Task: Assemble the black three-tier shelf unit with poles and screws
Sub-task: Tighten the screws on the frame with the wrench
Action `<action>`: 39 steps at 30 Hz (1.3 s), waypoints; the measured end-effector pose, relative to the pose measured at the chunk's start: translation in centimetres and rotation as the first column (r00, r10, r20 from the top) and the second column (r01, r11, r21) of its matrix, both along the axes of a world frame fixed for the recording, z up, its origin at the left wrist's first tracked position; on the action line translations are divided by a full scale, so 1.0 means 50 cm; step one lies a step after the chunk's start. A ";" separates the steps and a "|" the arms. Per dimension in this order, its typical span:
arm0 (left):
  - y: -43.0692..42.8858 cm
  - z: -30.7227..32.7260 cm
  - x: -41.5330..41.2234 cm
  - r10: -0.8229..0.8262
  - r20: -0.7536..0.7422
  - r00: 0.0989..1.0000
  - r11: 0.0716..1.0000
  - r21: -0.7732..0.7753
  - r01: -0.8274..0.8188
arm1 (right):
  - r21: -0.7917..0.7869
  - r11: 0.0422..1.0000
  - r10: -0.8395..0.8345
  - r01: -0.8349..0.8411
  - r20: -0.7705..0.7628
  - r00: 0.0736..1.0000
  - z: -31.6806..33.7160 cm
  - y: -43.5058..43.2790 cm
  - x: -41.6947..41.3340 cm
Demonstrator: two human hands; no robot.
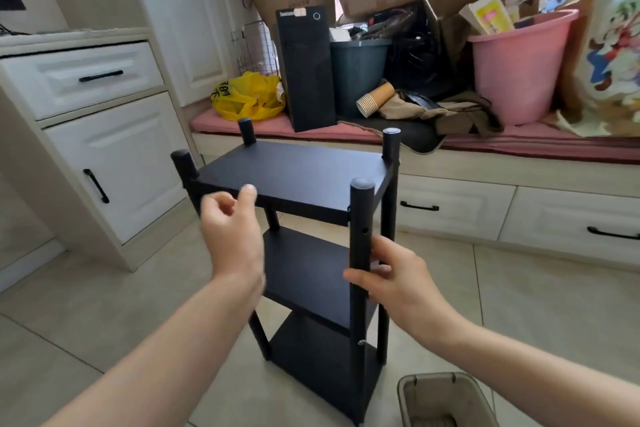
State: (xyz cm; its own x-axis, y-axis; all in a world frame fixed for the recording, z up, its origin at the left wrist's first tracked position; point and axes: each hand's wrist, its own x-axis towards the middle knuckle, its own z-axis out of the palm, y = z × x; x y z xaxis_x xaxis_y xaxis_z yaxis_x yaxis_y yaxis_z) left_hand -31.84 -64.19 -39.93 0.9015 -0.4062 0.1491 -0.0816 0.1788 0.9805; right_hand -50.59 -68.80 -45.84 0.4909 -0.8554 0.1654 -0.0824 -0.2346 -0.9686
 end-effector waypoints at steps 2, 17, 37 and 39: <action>0.000 -0.012 -0.053 -0.142 -0.238 0.961 0.990 -0.025 0.140 | -0.024 1.000 -0.013 0.013 -0.008 1.000 -0.001 0.005 0.004; -0.017 -0.030 -0.097 -0.741 -0.301 0.600 0.671 -0.325 0.666 | -0.117 0.993 0.001 -0.010 -0.077 0.997 0.017 -0.008 -0.003; -0.074 -0.050 -0.119 -0.748 -0.252 0.614 0.662 -0.218 0.717 | -0.068 0.997 -0.061 0.047 -0.228 0.972 0.009 -0.052 -0.023; -0.072 -0.048 -0.122 -0.755 -0.272 0.596 0.653 -0.236 0.720 | -0.047 0.998 -0.061 0.051 -0.242 0.968 -0.007 -0.047 -0.039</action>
